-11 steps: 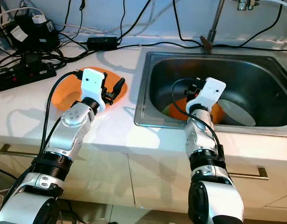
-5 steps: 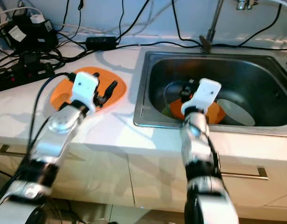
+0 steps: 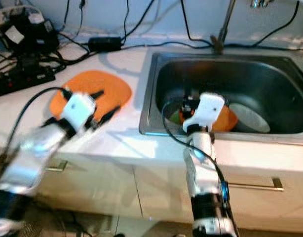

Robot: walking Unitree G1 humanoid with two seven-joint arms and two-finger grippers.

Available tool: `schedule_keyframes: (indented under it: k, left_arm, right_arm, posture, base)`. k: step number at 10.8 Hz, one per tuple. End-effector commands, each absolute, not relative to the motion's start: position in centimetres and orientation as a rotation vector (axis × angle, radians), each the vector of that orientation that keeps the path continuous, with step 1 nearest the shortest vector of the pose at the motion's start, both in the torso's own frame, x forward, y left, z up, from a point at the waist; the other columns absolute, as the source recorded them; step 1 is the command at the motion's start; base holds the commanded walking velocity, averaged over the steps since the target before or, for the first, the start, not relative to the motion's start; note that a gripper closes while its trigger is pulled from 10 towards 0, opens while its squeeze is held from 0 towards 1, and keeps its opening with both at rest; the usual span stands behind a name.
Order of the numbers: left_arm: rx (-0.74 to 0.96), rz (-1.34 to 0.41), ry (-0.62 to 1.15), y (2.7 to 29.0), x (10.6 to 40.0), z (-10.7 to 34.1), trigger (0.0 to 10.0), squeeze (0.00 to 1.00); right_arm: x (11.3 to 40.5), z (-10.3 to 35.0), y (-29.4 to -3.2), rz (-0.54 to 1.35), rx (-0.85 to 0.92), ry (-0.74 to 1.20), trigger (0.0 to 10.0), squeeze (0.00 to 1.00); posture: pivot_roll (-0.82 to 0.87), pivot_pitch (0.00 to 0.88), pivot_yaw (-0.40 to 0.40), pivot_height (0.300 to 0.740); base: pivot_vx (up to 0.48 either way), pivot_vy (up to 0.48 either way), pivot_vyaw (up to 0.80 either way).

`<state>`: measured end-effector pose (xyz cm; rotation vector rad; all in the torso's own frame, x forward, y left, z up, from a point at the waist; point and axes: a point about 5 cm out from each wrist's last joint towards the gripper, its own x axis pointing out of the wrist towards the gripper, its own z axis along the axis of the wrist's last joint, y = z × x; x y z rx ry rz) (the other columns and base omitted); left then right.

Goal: Kitchen organization

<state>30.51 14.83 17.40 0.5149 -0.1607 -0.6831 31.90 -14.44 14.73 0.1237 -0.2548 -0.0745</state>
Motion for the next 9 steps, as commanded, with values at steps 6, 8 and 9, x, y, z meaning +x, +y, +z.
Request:
schedule_keyframes:
  k: [6,8,9]
  left_arm:
    - [0.922,-0.665,-0.07,17.0,30.7,17.5,10.0,0.0]
    - [1.004,-0.67,-0.037,17.2,30.9,17.2,10.0,0.0]
    - [1.074,-0.674,-0.016,17.4,31.0,17.0,10.0,0.0]
  right_arm:
    - [31.5,14.7,-13.4,-0.061,0.132,-0.205,10.0,0.0]
    - [31.5,14.7,-13.4,-0.065,0.133,-0.203,10.0,0.0]
    - [31.5,14.7,-13.4,-0.066,0.134,-0.201,10.0,0.0]
  posture:
    - [0.06,0.077,0.075,0.74]
    - [0.06,0.076,0.078,0.74]
    - [0.05,0.071,0.079,0.74]
  base:
    - [0.0,0.0,0.0]
    - [0.0,0.0,0.0]
    - [0.0,0.0,0.0]
